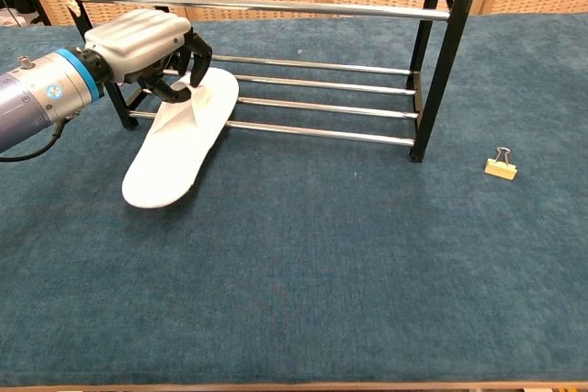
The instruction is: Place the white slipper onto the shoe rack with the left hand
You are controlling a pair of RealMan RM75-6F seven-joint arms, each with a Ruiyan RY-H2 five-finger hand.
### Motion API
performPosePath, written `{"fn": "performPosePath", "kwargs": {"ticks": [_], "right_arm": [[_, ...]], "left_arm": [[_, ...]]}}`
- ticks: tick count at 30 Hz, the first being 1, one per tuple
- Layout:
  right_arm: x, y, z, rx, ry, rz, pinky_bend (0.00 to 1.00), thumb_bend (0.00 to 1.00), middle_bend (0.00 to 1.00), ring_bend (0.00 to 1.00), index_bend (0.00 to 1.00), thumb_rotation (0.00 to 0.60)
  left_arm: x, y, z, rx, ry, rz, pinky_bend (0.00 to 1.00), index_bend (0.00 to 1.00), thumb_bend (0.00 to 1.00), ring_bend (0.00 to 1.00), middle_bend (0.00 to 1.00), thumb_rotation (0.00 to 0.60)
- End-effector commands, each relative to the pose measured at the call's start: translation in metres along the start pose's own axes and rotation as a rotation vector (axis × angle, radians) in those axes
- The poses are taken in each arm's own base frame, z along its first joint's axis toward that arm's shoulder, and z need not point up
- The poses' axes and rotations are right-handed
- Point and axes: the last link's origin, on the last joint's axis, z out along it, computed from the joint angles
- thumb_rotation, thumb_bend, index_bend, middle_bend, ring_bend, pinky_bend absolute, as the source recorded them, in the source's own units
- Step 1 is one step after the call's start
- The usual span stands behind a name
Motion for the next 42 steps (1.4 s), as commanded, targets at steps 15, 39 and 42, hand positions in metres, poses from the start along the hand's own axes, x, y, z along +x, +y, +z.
{"fn": "performPosePath", "kwargs": {"ticks": [15, 39, 42], "right_arm": [[-0.006, 0.004, 0.006, -0.037, -0.027, -0.015, 0.0, 0.0, 0.0, 0.0, 0.0, 0.6], [-0.01, 0.008, 0.012, -0.059, -0.065, -0.016, 0.0, 0.0, 0.0, 0.0, 0.0, 0.6], [-0.01, 0.009, 0.013, -0.063, -0.067, -0.017, 0.0, 0.0, 0.0, 0.0, 0.0, 0.6]], "left_arm": [[0.007, -0.008, 0.025, 0.021, -0.008, -0.023, 0.65, 0.76, 0.52, 0.53, 0.59, 0.6], [0.009, 0.009, 0.071, 0.056, -0.041, -0.001, 0.65, 0.76, 0.52, 0.52, 0.59, 0.6], [0.009, 0.011, 0.075, 0.063, -0.043, -0.006, 0.65, 0.76, 0.52, 0.53, 0.59, 0.6]]}}
